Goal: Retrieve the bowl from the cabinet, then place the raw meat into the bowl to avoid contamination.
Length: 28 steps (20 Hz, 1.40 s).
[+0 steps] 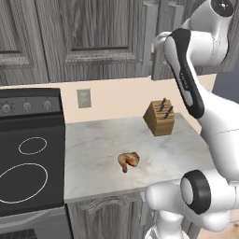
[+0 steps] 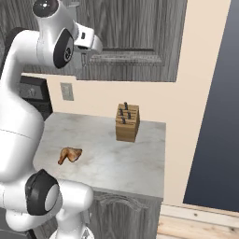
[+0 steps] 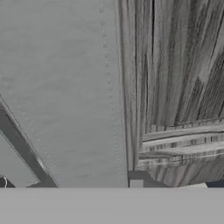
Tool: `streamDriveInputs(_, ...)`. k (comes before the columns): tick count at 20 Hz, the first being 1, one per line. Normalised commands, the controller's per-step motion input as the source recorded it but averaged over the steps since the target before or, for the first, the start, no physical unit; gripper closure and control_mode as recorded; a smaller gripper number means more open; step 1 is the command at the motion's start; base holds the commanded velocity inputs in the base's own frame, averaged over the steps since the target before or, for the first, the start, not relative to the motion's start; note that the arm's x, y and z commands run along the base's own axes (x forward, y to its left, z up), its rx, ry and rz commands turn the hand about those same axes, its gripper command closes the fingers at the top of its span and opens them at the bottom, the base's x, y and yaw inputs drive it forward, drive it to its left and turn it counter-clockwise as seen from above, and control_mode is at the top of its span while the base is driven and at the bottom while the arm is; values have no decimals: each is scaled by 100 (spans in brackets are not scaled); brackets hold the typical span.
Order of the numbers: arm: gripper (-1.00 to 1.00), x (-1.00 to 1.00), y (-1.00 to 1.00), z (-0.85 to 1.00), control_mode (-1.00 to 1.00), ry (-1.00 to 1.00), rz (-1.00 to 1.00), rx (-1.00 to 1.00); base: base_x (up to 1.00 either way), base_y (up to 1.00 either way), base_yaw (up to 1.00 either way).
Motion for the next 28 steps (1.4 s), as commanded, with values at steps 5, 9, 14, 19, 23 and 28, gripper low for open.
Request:
streamDriveInputs(5,100,-90,-55,0,-100,-2,3,9,0,0,0)
streamDriveInputs(9,100,-98,-58,3,-100,-3,6,12,0,0,0)
streamDriveInputs(14,100,-94,-60,7,-100,-3,7,12,0,0,0)
streamDriveInputs(19,100,-90,-62,2,-100,-3,7,14,0,0,0)
streamDriveInputs(23,100,-71,-50,0,-100,-1,4,9,0,0,0)
streamDriveInputs(28,100,-22,-2,0,-100,0,0,0,0,0,0)
